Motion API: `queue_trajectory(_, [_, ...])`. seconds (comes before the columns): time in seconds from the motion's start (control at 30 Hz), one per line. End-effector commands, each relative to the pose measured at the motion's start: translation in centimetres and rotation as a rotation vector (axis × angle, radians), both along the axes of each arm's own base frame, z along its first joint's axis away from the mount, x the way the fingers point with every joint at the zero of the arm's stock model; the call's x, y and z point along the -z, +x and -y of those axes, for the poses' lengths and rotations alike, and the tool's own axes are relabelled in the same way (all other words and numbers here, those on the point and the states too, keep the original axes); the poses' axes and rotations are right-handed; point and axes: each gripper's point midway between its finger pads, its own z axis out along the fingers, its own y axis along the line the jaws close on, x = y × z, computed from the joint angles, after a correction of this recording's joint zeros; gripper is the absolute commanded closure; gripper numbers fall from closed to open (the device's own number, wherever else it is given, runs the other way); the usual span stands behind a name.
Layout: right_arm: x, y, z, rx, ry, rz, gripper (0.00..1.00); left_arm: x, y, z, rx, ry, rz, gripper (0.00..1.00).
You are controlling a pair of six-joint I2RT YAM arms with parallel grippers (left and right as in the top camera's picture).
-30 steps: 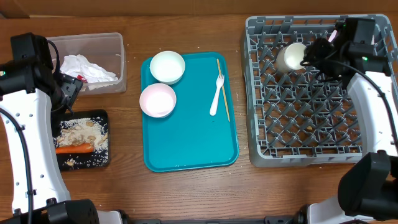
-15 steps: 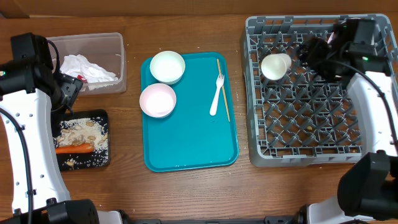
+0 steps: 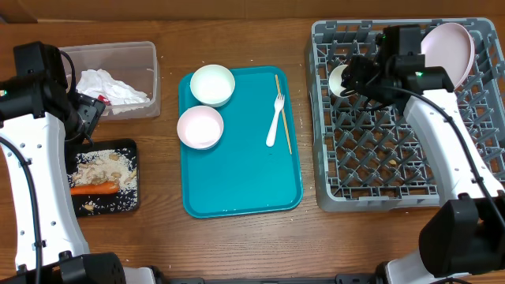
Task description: Sort waste into correct bins and load items into the dishwasher rack
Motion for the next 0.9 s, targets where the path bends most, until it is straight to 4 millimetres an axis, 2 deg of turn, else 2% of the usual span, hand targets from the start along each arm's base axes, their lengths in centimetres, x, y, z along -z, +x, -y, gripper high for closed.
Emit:
queue_trajectory(0.0, [1.5, 0.5, 1.9, 0.07, -0.115, -0.037, 0.36, 0.2, -0.1, -0.3, -0.023, 0.005, -0.007, 0.0])
queue_trajectory(0.1, [3.4, 0.5, 3.1, 0.101, -0.179, -0.082, 0.4, 0.2, -0.1, -0.3, -0.023, 0.005, -0.007, 0.0])
queue_trajectory(0.13, [3.9, 0.6, 3.9, 0.123, -0.219, -0.091, 0.47, 0.2, -0.1, -0.3, -0.023, 0.005, -0.007, 0.0])
queue_trajectory(0.17, [3.8, 0.6, 4.2, 0.134, -0.238, -0.091, 0.5, 0.2, -0.1, -0.3, -0.023, 0.005, -0.007, 0.0])
queue_trajectory(0.2, [3.7, 0.6, 4.9, 0.154, -0.268, -0.088, 0.58, 0.2, -0.1, -0.3, -0.023, 0.005, -0.007, 0.0])
queue_trajectory(0.27, [3.0, 0.6, 5.9, 0.188, -0.313, -0.073, 0.68, 0.2, -0.1, -0.3, -0.023, 0.005, -0.007, 0.0])
queue_trajectory(0.33, [1.6, 0.5, 6.9, 0.223, -0.359, -0.055, 0.82, 0.2, -0.1, -0.3, -0.023, 0.005, -0.007, 0.0])
queue_trajectory(0.4, [-0.2, 0.3, 8.0, 0.256, -0.402, -0.039, 0.91, 0.2, -0.1, -0.3, -0.023, 0.005, -0.007, 0.0])
queue_trajectory(0.53, [-4.3, -0.5, 10.8, 0.351, -0.514, 0.001, 0.94, 0.2, -0.1, -0.3, -0.023, 0.005, -0.007, 0.0])
queue_trajectory(0.63, [-7.0, -1.9, 13.6, 0.47, -0.637, 0.02, 0.96, 0.2, -0.1, -0.3, -0.023, 0.005, -0.007, 0.0])
queue_trajectory(0.77, [-8.4, -3.7, 16.3, 0.62, -0.77, 0.014, 0.96, 0.2, -0.1, -0.3, -0.023, 0.005, -0.007, 0.0])
queue_trajectory(0.83, [-8.0, -3.7, 16.2, 0.63, -0.747, 0.012, 0.96, 0.2, -0.1, -0.3, -0.023, 0.005, -0.007, 0.0])
queue_trajectory(0.87, [-7.0, -3.2, 15.4, 0.598, -0.697, -0.002, 0.9, 0.2, -0.1, -0.3, -0.023, 0.005, -0.007, 0.0])
